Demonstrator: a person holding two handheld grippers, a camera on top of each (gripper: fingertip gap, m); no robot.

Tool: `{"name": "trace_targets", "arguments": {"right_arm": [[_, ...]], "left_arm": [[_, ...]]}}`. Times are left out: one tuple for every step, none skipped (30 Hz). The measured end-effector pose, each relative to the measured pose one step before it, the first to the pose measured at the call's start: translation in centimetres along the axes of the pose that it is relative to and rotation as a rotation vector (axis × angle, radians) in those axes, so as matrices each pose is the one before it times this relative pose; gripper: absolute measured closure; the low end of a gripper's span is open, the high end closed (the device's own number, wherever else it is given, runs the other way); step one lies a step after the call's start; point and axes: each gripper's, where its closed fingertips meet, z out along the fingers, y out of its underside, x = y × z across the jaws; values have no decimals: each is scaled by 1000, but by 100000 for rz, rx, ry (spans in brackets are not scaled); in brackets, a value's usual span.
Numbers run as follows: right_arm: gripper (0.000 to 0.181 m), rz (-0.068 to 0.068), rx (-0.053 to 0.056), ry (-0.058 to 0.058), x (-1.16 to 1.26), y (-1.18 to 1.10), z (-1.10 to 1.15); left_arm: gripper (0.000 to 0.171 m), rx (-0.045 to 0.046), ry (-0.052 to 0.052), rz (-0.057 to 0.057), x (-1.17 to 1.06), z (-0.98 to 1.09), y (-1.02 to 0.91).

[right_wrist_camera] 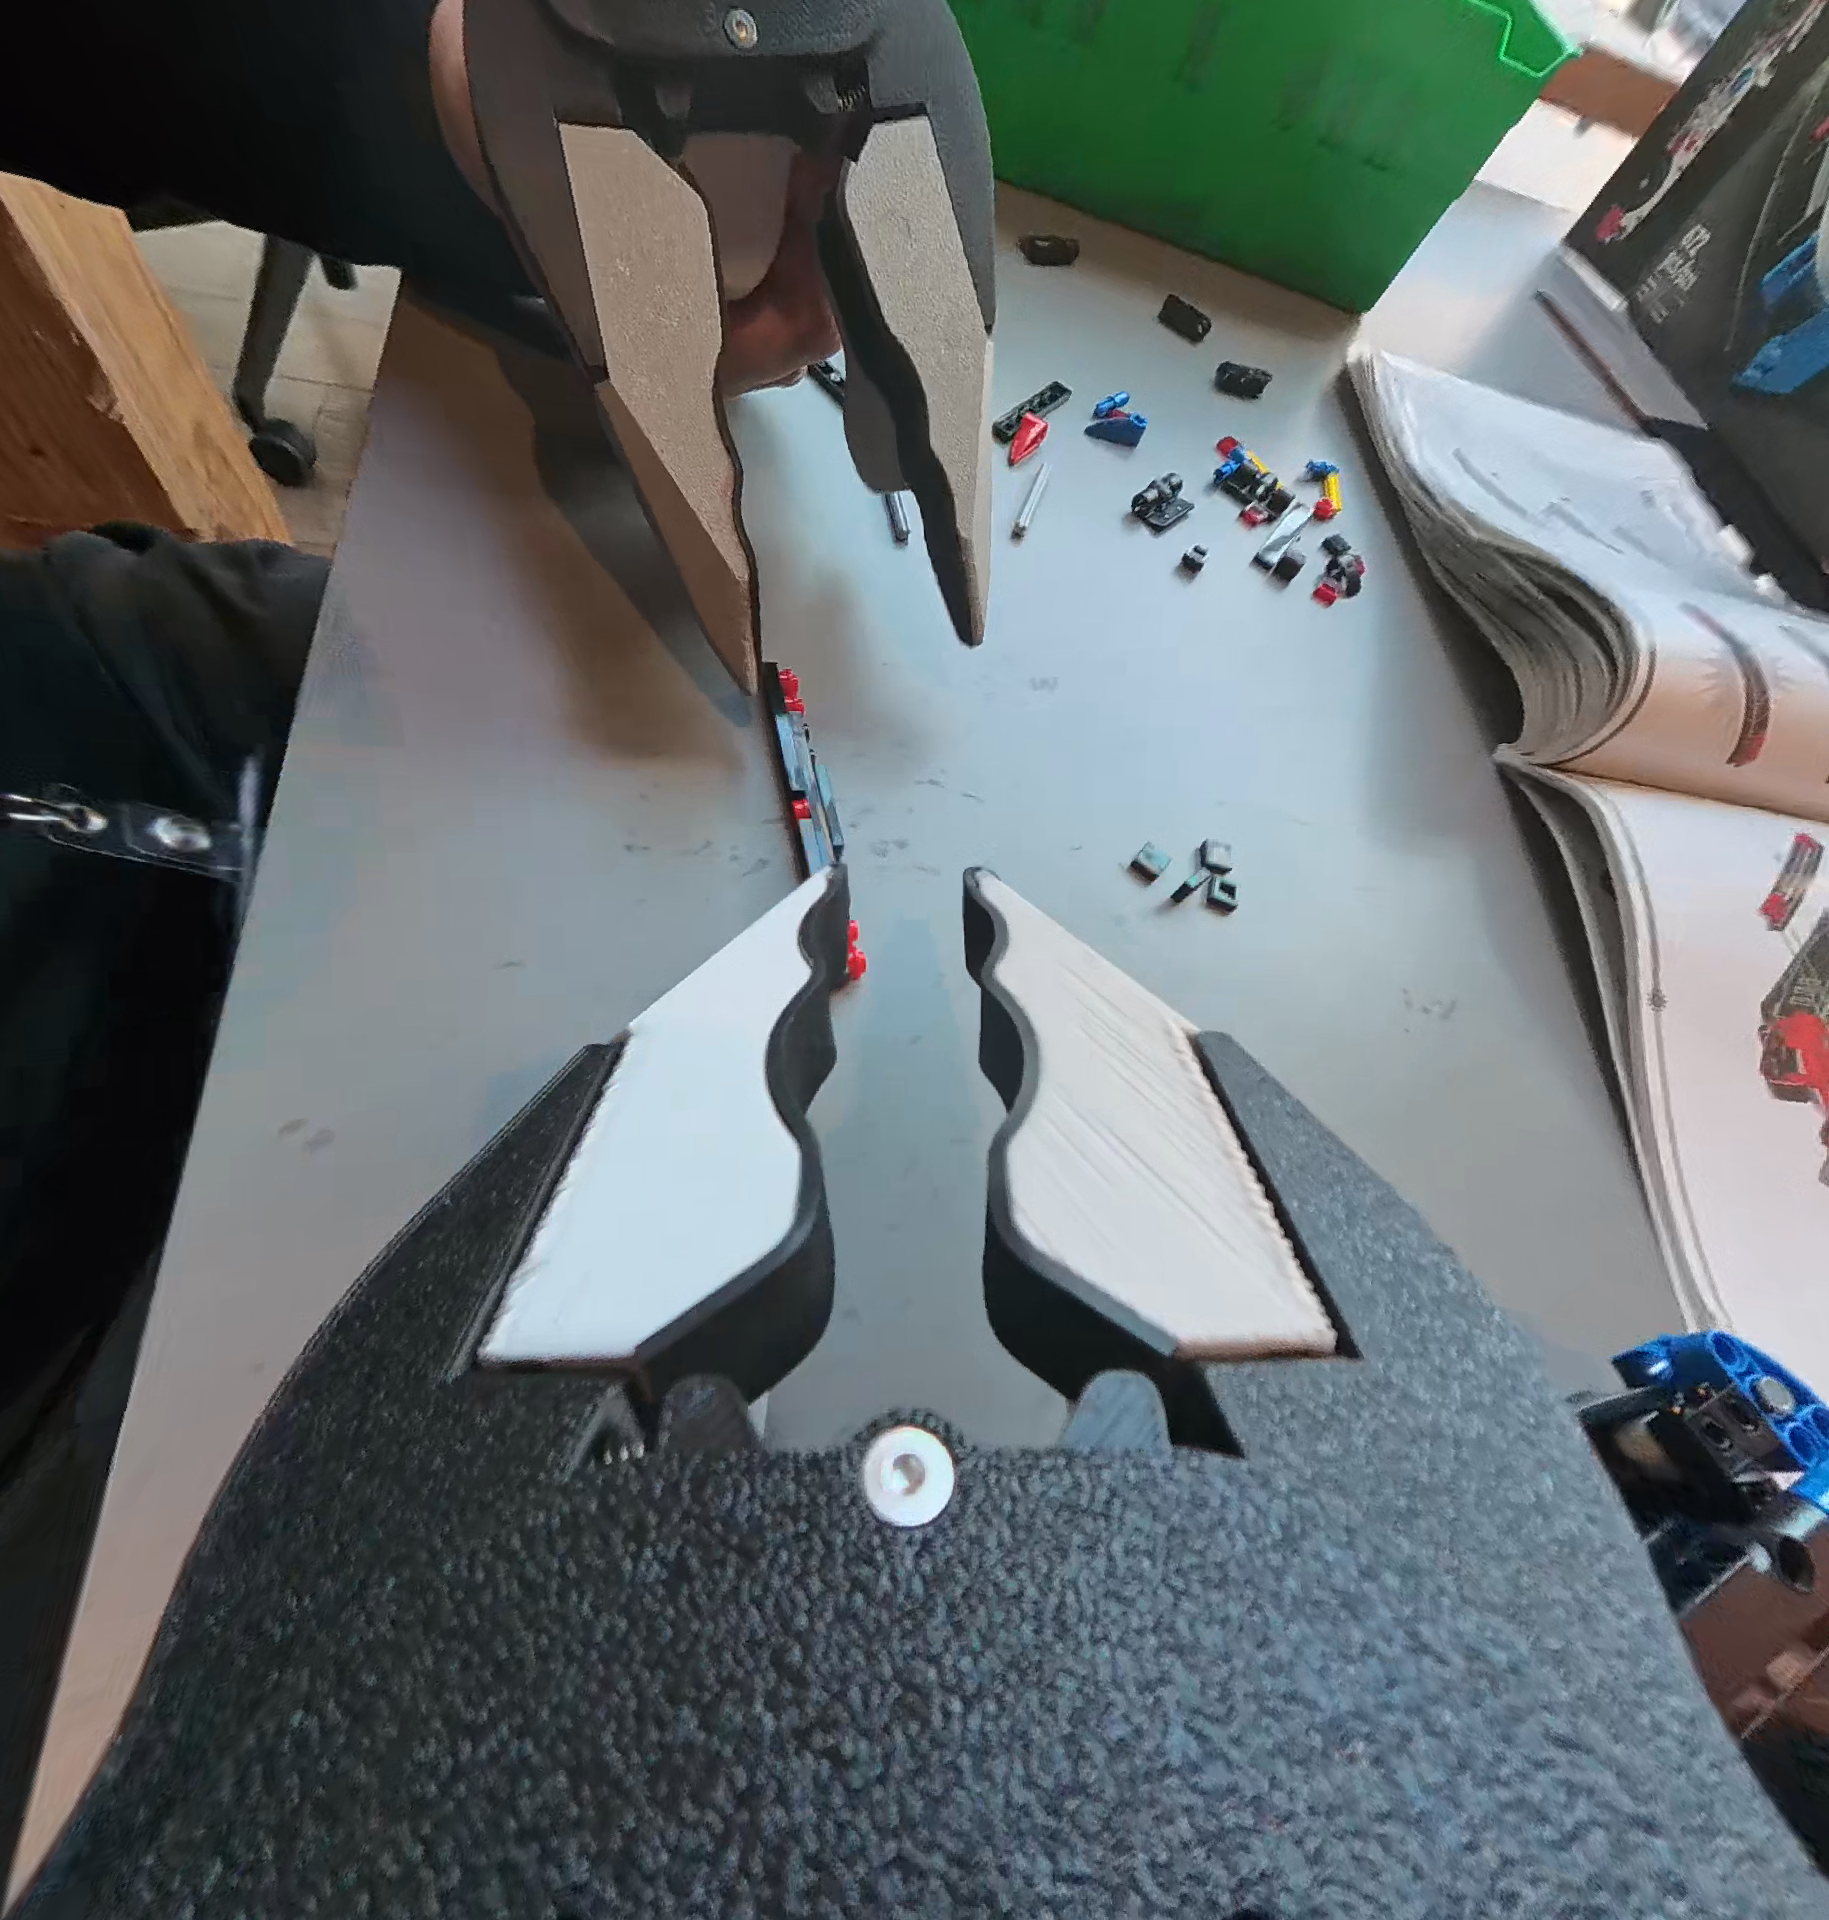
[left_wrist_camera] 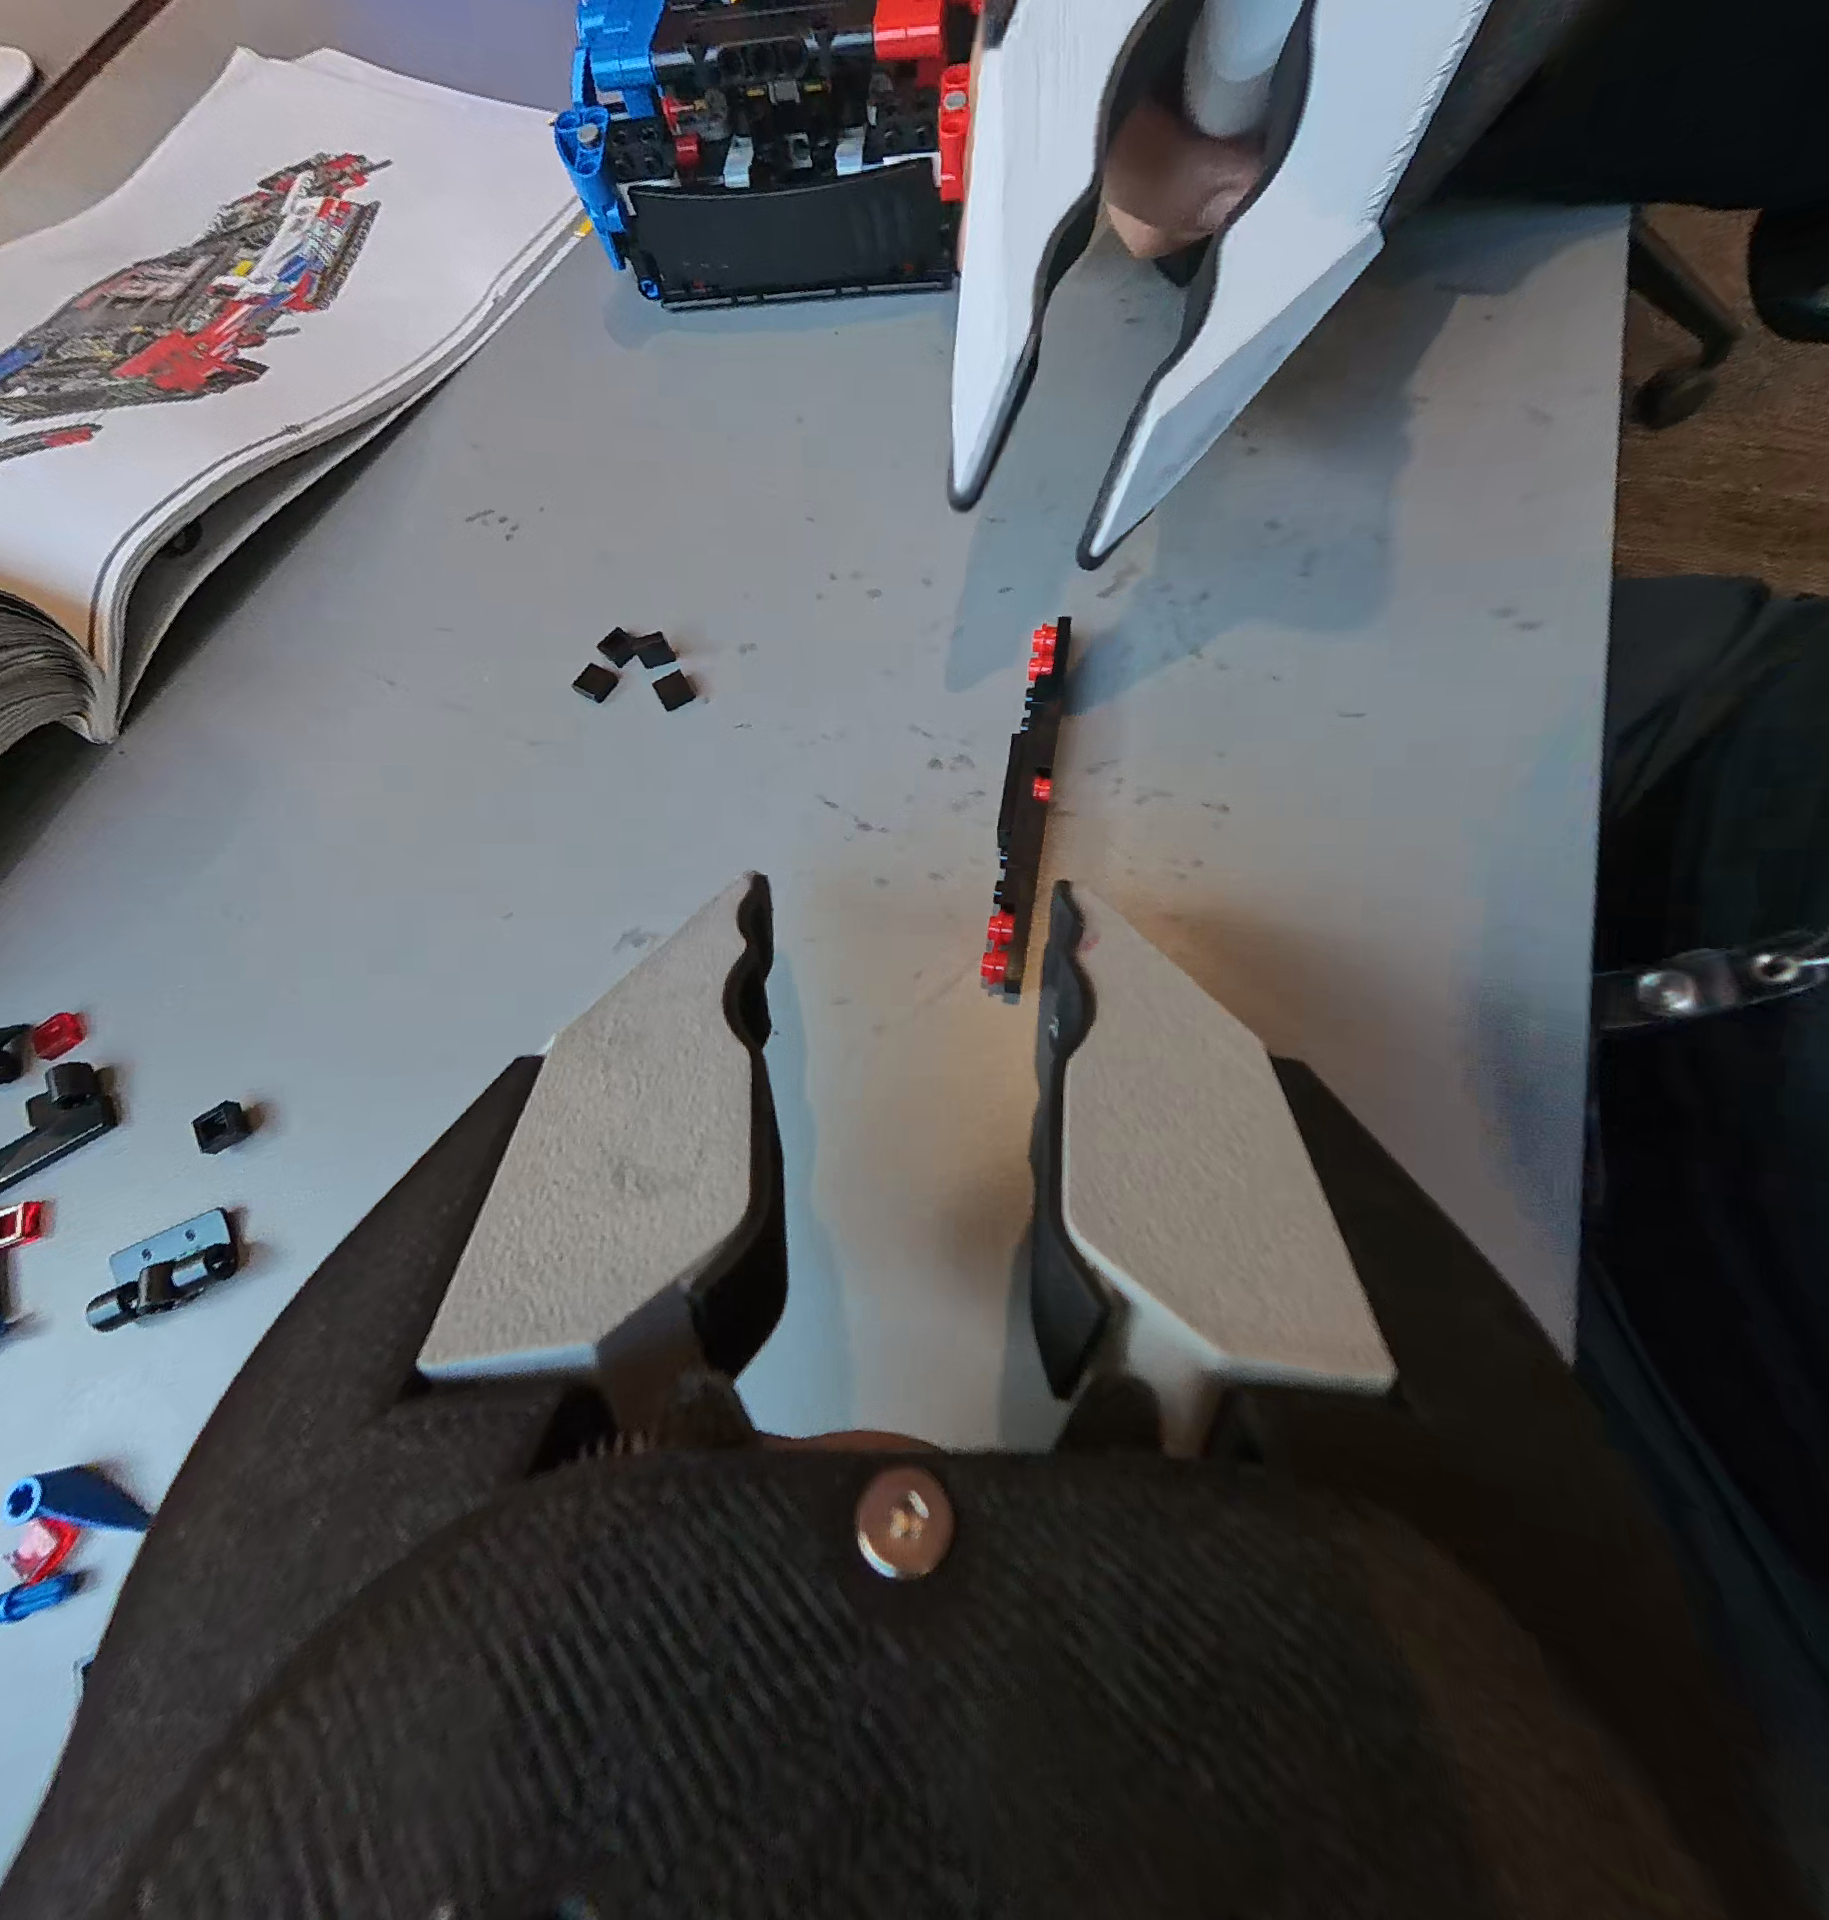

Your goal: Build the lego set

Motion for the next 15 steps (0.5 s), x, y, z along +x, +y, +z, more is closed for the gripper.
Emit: {"name": "trace_targets", "arguments": {"right_arm": [[161, 2213, -1525, -1688, -64, 223, 55], [160, 2008, -1309, -1602, -30, 200, 60], [159, 1502, -1114, -1709, -49, 145, 87], [156, 1004, -1082, -1761, -91, 128, 133], [153, 545, -1303, -1980, -151, 154, 152], [151, 241, -1529, -2069, -180, 183, 177], [151, 120, -1892, -1718, -143, 208, 225], [150, 134, -2157, -1019, -64, 243, 245], [150, -106, -1990, -562, -27, 216, 243], [150, -733, -1442, -199, -61, 130, 201], [151, -1169, -967, 48, -64, 65, 154], [151, -1033, -615, 4, -57, -12, 148], [151, -789, -609, -198, -45, -29, 174], [152, -614, -997, -132, -15, 30, 189], [153, -698, -956, -199, -18, 22, 190]], "left_arm": [[121, -62, -1045, -622, -181, -2, 5], [121, -332, -667, -1128, -182, 25, 45], [122, -785, 400, -1083, -60, 76, 97], [122, -1242, 926, -868, 30, 109, 151], [123, -1864, 1419, -603, 126, 170, 232], [124, -2526, 1514, -280, 179, 221, 318], [124, -2898, 1207, 170, 190, 254, 352], [126, -488, 1002, 392, 183, 112, 36], [127, -26, -295, 188, -12, -19, 3], [127, 20, -142, -182, 8, -19, 16], [129, -49, 415, -181, 114, -14, 14], [131, -1, 261, 251, 126, -16, 8], [134, 113, 84, 986, 134, -7, -14], [137, 114, 44, 1148, 166, -19, -22], [139, 4, 198, 404, 134, -5, -7]]}}
